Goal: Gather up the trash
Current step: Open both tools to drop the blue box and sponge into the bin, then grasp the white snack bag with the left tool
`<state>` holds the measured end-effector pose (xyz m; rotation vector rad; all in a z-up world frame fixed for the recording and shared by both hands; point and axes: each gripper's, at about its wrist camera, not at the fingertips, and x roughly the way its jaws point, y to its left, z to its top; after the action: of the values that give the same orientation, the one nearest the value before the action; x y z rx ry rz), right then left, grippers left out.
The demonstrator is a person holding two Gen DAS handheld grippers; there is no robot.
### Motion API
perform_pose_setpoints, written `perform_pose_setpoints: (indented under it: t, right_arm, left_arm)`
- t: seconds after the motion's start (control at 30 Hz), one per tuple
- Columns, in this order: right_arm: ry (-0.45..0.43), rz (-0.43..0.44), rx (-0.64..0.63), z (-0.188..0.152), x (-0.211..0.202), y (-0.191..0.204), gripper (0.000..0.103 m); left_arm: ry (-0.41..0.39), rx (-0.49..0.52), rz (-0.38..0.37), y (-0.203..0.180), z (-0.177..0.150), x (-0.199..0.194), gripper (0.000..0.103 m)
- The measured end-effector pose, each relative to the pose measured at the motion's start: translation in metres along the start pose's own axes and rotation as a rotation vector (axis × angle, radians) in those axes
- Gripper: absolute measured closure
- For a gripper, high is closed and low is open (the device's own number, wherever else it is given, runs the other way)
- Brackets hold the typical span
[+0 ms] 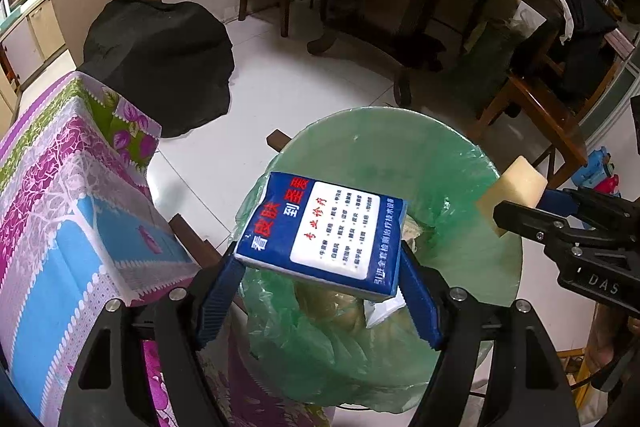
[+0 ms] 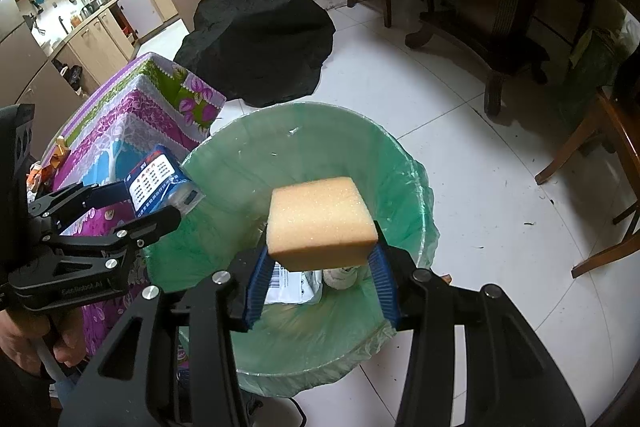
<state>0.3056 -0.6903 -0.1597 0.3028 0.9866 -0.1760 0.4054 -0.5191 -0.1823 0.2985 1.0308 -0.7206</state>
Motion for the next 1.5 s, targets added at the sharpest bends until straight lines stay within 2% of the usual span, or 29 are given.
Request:
perform_pose_setpoints:
  t: [0.13,0.6,0.67,0.77,0.87,0.93,1.07,1.2,1.37,1.5]
  right_arm:
    - [-0.012,-0.002,0.008,0.000,0.000,-0.003,0.047]
    - [-0.046,0.015,0.022,-0.004,-0.007,-0.005,0.045]
    - [-0.074,0.019,0.017,-0.006,-0.016,-0.002,0.045]
    - [-0.169,0.028,-0.019,-0.017,-0.043,0.013,0.043]
    - [-0.261,0.037,-0.063,-0.033,-0.067,0.035,0.037]
    - [-0.300,0.052,-0.099,-0.045,-0.077,0.053,0.028]
    - [-0.351,0.092,-0.165,-0.075,-0.084,0.095,0.020]
    - [-0.338,0.158,-0.194,-0.098,-0.077,0.129,0.018]
    - [-0.291,0.235,-0.204,-0.118,-0.062,0.164,0.018]
    - [-0.257,0.263,-0.232,-0.125,-0.054,0.190,0.018]
  left_arm:
    - [0.016,0.004,0.004,-0.001,-0.001,0.003,0.027]
    - [0.007,0.015,0.019,0.000,-0.004,-0.002,0.027]
    - [-0.003,0.020,0.024,0.002,-0.008,-0.009,0.027]
    - [-0.037,0.027,0.026,0.006,-0.019,-0.029,0.027]
    - [-0.074,0.045,0.039,0.016,-0.036,-0.052,0.027]
    - [-0.095,0.047,0.053,0.028,-0.050,-0.067,0.027]
    - [-0.141,0.010,0.093,0.068,-0.083,-0.103,0.027]
    - [-0.190,-0.066,0.146,0.125,-0.122,-0.149,0.027]
    - [-0.232,-0.217,0.292,0.231,-0.175,-0.207,0.026]
    - [-0.268,-0.370,0.408,0.313,-0.201,-0.238,0.026]
